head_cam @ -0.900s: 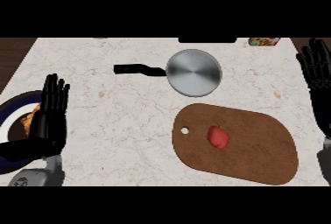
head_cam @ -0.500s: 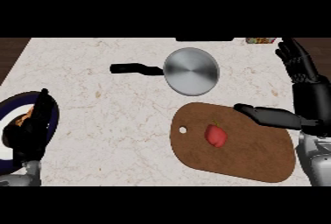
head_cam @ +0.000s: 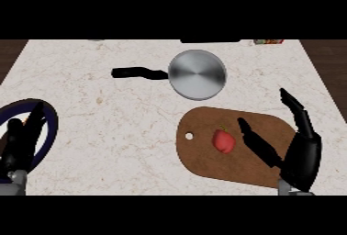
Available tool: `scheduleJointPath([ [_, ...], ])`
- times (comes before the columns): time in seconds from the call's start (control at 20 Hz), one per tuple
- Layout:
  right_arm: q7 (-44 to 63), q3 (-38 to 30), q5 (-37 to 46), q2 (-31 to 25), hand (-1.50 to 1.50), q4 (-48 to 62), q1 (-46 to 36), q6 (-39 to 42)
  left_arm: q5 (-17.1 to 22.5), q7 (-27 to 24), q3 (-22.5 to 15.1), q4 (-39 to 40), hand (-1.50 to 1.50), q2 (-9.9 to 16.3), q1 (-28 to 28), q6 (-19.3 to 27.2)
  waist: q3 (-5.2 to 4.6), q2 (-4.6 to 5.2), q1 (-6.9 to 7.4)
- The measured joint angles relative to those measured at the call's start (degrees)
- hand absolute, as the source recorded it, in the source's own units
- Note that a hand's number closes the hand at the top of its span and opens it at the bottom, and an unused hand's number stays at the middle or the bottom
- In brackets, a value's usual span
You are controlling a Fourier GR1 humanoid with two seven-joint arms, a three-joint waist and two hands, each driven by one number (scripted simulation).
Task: Pick the bell pepper from the cutting board and place it in the pan
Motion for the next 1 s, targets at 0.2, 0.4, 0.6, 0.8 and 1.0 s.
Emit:
scheduleJointPath([
  [0.2, 8.1, 6.8, 14.5, 2.2, -1.50, -3.9, 5.5, -0.8, 0.0, 2.3, 0.4, 0.7, 0.00, 1.0, -1.5, -1.2, -0.11, -0.10, 0.42],
  [0.4, 19.8, 8.6, 27.8, 3.1, -1.50, -6.2, 7.2, 5.6, -0.3, 2.7, 0.4, 0.9, 0.00, 1.5, -1.7, -1.7, -0.28, -0.13, 0.69],
  [0.6, 30.9, 8.6, 37.4, 2.7, -1.50, -6.4, 6.5, 17.0, -0.5, 3.4, 0.4, 0.9, 0.00, 1.9, -2.4, -2.2, -0.44, 0.01, 1.14],
  [0.8, 42.6, 10.1, 45.0, 4.4, -1.50, -6.1, 2.7, 30.6, -0.7, 3.5, -0.1, 1.2, 0.00, 1.5, -3.0, -2.5, -0.51, 0.17, 1.92],
  [1.0, 54.0, 11.3, 48.9, 5.9, -1.50, -4.5, -3.8, 45.4, -1.0, 3.6, -0.5, 1.3, 0.00, 1.3, -3.7, -3.0, -0.38, 0.24, 2.71],
])
